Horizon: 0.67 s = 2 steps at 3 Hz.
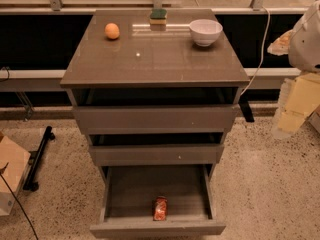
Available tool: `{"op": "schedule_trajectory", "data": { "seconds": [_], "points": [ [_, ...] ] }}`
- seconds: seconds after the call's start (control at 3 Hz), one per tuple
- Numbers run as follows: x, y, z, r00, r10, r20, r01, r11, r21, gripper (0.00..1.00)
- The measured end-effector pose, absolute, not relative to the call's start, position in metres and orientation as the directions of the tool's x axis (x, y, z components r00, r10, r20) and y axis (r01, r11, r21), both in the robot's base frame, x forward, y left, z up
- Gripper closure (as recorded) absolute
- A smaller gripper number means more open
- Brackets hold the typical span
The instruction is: Pick coke can from bottom drawer and place on counter
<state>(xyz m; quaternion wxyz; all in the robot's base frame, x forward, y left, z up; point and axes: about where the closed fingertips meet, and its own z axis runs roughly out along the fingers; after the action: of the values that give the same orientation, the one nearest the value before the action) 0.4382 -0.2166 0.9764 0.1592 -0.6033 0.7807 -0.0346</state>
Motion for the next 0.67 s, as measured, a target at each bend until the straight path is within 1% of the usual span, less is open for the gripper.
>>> {"op": "schedule_trajectory", "data": {
  "seconds": [0.33, 0.67],
  "points": [
    [0.438, -0.217, 0.976, -0.221, -0.953, -0.207, -0.931, 0.27, -0.246, 0.0],
    [0.444, -0.211, 0.962, -0.272, -0.922, -0.275, -0.91, 0.339, -0.239, 0.0]
  ]
}}
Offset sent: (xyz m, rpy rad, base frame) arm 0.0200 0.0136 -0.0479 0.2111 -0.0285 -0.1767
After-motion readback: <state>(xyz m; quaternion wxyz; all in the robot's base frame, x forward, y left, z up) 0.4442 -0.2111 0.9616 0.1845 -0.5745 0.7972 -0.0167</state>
